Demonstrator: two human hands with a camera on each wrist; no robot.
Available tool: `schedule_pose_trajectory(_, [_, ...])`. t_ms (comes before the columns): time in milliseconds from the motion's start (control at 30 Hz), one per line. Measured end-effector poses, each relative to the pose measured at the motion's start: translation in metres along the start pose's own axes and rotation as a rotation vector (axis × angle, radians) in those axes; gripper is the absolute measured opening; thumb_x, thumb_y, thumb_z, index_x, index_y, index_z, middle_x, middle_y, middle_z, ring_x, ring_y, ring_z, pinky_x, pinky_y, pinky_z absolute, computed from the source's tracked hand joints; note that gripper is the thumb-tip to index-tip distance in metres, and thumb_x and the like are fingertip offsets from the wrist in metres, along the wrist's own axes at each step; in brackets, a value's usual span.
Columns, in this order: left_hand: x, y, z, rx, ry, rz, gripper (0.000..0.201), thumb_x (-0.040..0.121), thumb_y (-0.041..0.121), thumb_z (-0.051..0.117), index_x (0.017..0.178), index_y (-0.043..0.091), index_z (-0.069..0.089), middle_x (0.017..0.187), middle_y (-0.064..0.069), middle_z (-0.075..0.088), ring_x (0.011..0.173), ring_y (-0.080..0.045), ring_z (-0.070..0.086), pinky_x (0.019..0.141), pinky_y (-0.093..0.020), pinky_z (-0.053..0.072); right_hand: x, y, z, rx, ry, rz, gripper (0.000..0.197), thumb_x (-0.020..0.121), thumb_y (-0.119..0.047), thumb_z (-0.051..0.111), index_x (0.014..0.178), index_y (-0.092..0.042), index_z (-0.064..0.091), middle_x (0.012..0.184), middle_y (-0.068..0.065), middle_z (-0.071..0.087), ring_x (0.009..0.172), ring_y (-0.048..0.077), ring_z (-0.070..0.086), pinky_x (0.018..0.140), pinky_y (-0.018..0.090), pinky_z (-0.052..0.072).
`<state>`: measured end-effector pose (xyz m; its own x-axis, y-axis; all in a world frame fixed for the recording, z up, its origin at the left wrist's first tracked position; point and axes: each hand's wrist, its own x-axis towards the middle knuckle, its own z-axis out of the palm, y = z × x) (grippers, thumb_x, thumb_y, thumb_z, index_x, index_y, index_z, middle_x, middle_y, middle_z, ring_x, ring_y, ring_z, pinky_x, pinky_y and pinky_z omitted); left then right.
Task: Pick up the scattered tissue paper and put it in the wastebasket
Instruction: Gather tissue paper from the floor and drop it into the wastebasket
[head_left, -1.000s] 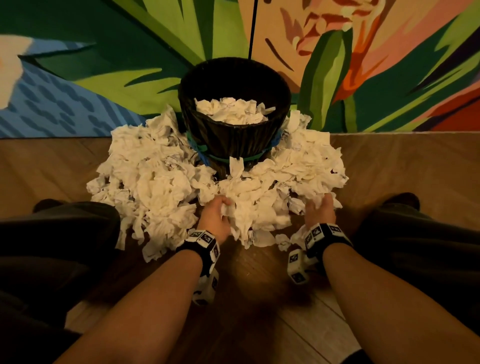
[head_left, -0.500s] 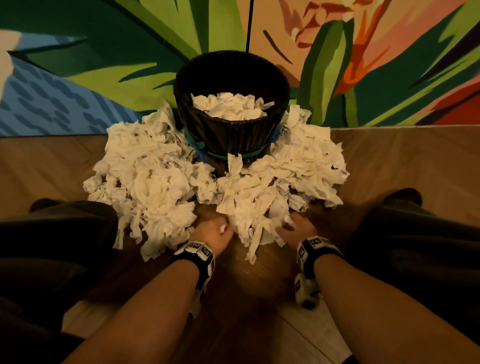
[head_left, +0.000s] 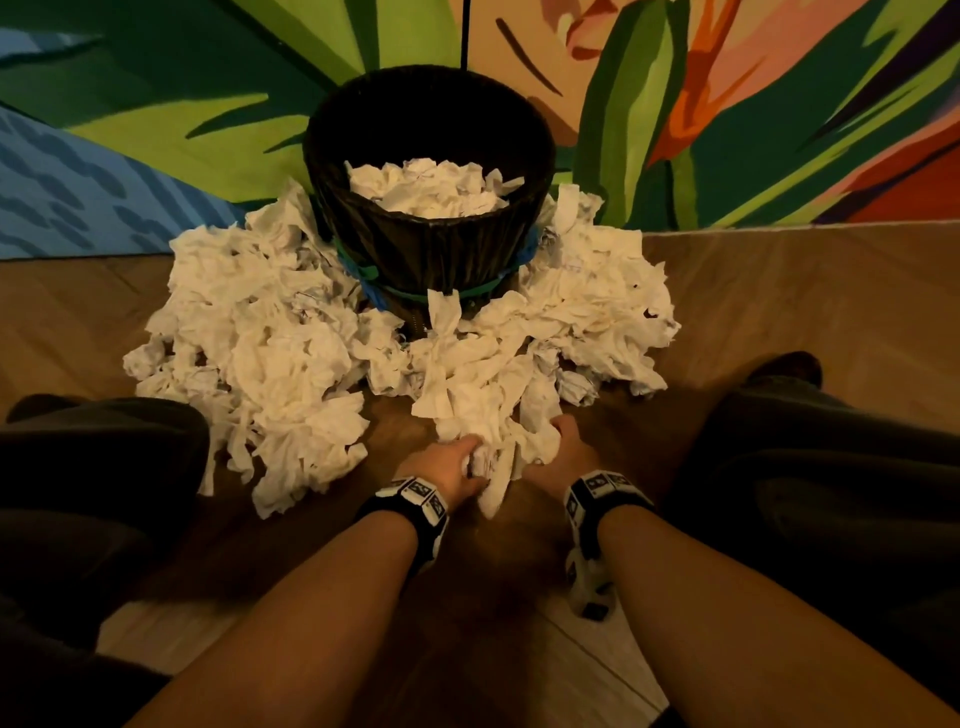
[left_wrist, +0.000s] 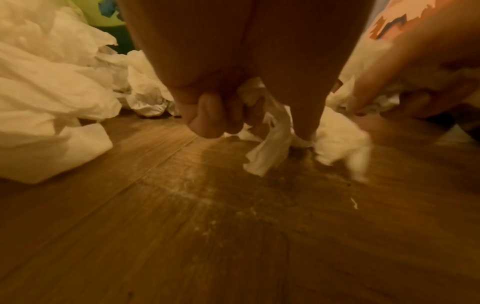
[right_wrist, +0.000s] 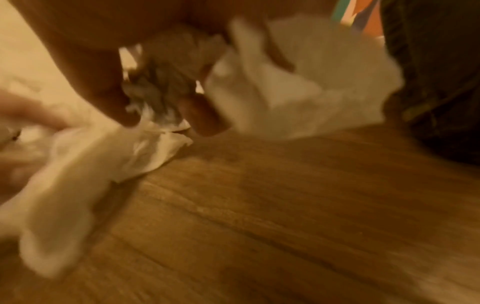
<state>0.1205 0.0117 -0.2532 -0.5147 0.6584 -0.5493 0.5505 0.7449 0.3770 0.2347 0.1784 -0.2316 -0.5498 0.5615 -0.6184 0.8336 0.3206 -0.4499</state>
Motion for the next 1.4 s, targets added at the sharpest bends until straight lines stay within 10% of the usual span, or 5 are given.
schedule_pose_trajectory(367, [-0.016, -0.012, 0.002, -0.140, 0.085, 0.027, 0.016, 0.090, 0.039, 0.057, 0.088, 0.023, 0.060, 0.147, -0.006, 0.039, 0.122, -0.029, 0.052, 0.097, -0.030, 0.041, -0.010, -0.003, -0.021, 0.401, 0.325, 0.101, 0.033, 0.090, -0.011, 0.064, 0.122, -0.018, 0.065, 0.119, 0.007, 0.066, 0.104, 0.026, 0.063, 0.083, 0.032, 0.052])
schedule_pose_trajectory(500, [-0.025, -0.021, -0.013, -0.436, 0.314, -0.025, 0.039, 0.083, 0.023, 0.066, 0.049, 0.024, 0.045, 0.059, 0.013, 0.051, 0.062, -0.016, 0.055, 0.064, -0.025, 0.044, -0.008, -0.008, -0.035, 0.520, 0.408, 0.198, 0.023, 0.085, -0.040, 0.071, 0.091, -0.018, 0.067, 0.090, 0.003, 0.067, 0.069, 0.015, 0.055, 0.062, 0.026, 0.043])
schedule_pose_trajectory(733, [-0.047, -0.006, -0.072, -0.687, 0.499, 0.107, 0.011, 0.076, 0.035, 0.053, 0.086, 0.032, 0.048, 0.056, -0.001, 0.052, 0.038, -0.013, 0.044, 0.036, -0.030, 0.036, -0.007, -0.041, -0.069, 0.747, 0.358, 0.223, 0.055, 0.089, -0.057, 0.043, 0.125, -0.016, 0.054, 0.120, 0.008, 0.050, 0.108, 0.030, 0.049, 0.100, 0.045, 0.039])
schedule_pose_trajectory(967, [-0.061, 0.030, -0.153, -0.613, 0.681, 0.269, 0.029, 0.081, 0.051, 0.072, 0.068, 0.028, 0.059, 0.071, 0.008, 0.069, 0.065, -0.011, 0.066, 0.062, -0.028, 0.056, -0.015, -0.115, -0.116, 0.726, 0.540, -0.179, 0.034, 0.102, -0.010, 0.031, 0.125, -0.011, 0.056, 0.138, 0.019, 0.048, 0.114, 0.032, 0.052, 0.083, 0.026, 0.039])
schedule_pose_trajectory(1400, [-0.052, 0.055, -0.282, -0.791, 1.092, 0.434, 0.015, 0.094, 0.021, 0.041, 0.105, 0.014, 0.050, 0.077, 0.005, 0.051, 0.060, 0.002, 0.043, 0.060, -0.014, 0.040, -0.060, -0.243, -0.173, 1.128, 0.597, -0.817, 0.038, 0.081, 0.017, 0.059, 0.093, -0.019, 0.057, 0.100, -0.002, 0.061, 0.098, 0.016, 0.059, 0.097, 0.037, 0.048])
